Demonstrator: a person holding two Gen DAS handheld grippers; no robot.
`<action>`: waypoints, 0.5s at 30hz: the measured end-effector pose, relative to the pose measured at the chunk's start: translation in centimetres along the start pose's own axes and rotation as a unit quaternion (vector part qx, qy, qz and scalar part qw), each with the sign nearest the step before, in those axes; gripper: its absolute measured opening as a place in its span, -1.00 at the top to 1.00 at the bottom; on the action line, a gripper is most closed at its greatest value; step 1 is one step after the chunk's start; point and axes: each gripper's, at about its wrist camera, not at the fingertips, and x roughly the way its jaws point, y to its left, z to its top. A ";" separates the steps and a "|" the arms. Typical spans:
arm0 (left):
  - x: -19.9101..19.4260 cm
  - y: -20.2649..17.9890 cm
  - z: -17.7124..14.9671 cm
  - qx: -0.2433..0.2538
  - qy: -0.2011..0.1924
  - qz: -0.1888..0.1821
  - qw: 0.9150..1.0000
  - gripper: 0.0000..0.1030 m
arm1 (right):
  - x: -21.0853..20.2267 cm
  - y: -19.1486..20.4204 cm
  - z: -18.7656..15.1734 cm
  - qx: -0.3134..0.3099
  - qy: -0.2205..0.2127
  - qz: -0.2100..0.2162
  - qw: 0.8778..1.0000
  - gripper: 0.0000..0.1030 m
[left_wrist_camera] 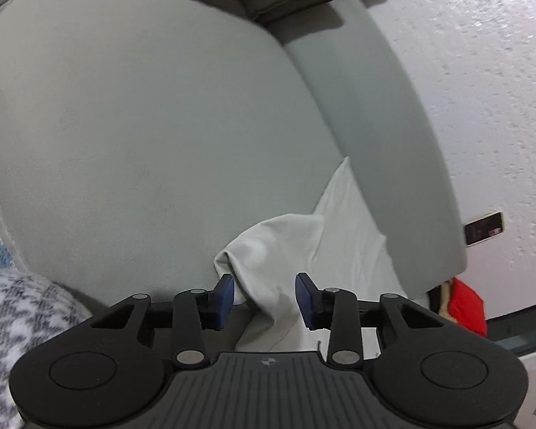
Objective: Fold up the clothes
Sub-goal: 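Hold the collar with the right gripper while the left gripper pulls the hem taut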
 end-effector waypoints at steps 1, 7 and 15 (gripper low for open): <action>0.4 0.0 0.1 -0.002 0.004 0.001 1.000 0.35 | 0.0 0.0 0.0 -0.002 0.000 0.000 1.000 -0.12; 2.5 0.9 1.4 -0.031 0.011 0.010 0.999 0.45 | 0.2 -0.3 0.1 -0.001 -0.001 0.005 1.000 -0.12; 3.3 1.2 3.0 -0.052 -0.009 0.025 0.998 1.00 | 0.1 -0.3 0.0 -0.008 -0.004 0.009 1.000 -0.12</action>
